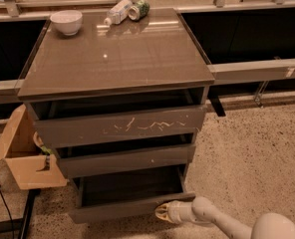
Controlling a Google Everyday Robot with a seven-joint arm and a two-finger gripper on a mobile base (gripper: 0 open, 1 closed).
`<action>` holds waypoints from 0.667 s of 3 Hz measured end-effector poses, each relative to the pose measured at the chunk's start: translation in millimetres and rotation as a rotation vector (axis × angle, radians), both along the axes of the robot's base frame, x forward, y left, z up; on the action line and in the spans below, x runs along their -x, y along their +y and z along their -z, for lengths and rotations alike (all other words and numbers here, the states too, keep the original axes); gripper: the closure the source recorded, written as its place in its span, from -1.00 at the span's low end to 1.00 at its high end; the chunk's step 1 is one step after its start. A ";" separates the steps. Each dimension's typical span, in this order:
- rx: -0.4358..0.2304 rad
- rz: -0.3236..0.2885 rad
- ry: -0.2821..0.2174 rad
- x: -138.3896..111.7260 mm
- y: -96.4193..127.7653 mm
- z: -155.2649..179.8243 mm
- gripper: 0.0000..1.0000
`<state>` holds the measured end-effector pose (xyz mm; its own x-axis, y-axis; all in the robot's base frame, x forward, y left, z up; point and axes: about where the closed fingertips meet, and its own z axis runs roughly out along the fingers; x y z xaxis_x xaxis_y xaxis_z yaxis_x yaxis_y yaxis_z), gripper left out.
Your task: Close bottom drawer
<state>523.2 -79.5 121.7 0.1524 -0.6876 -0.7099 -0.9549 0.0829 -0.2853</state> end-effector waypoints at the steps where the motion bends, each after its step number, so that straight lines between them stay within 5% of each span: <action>1: 0.000 0.000 0.000 0.0 0.0 0.0 0.46; 2: 0.000 0.000 0.000 0.0 0.1 0.0 -0.01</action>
Offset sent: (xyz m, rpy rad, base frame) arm 0.0000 0.0000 0.0000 0.0000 0.0000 0.0000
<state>523.1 -79.5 121.6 0.1524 -0.6875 -0.7100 -0.9549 0.0828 -0.2852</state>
